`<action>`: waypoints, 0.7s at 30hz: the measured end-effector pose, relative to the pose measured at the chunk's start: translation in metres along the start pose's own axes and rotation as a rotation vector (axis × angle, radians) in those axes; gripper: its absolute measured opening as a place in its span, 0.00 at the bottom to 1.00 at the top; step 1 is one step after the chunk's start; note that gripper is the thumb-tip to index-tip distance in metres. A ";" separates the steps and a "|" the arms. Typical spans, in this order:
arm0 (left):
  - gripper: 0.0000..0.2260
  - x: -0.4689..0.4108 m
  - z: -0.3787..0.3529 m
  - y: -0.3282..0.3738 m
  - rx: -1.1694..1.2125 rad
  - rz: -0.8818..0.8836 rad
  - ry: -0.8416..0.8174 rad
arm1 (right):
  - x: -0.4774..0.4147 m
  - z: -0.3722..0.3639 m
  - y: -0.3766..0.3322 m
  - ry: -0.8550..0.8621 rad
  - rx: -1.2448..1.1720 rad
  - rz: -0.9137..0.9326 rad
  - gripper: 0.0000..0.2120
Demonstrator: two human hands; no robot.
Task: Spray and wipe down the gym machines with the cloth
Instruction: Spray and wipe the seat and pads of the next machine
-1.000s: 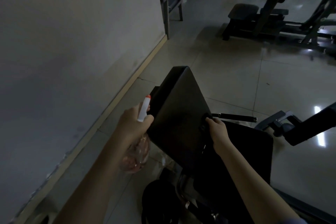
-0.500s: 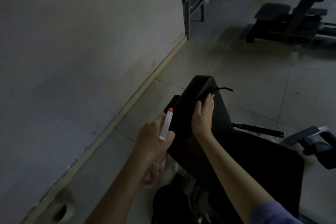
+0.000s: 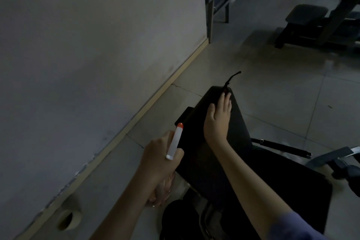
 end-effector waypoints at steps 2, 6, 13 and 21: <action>0.11 -0.001 -0.001 0.001 -0.017 0.004 0.000 | -0.018 0.000 0.004 0.019 0.009 -0.001 0.25; 0.10 0.000 0.000 0.004 -0.001 0.025 0.015 | -0.055 0.005 0.019 0.040 -0.043 -0.145 0.25; 0.09 0.003 -0.001 0.003 -0.029 -0.017 0.036 | 0.018 0.001 0.009 0.000 -0.031 -0.084 0.26; 0.12 0.003 -0.004 0.001 -0.025 -0.069 0.025 | -0.027 0.008 0.044 0.016 -0.021 -0.303 0.25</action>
Point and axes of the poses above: each hand's wrist, its own x-axis away from the middle knuckle, its own z-axis out of the back of the hand, y = z × x, the point moved 3 cm from there along -x, towards the middle knuckle, and after that the axes turned 11 degrees about y, right-handed, at the moved point
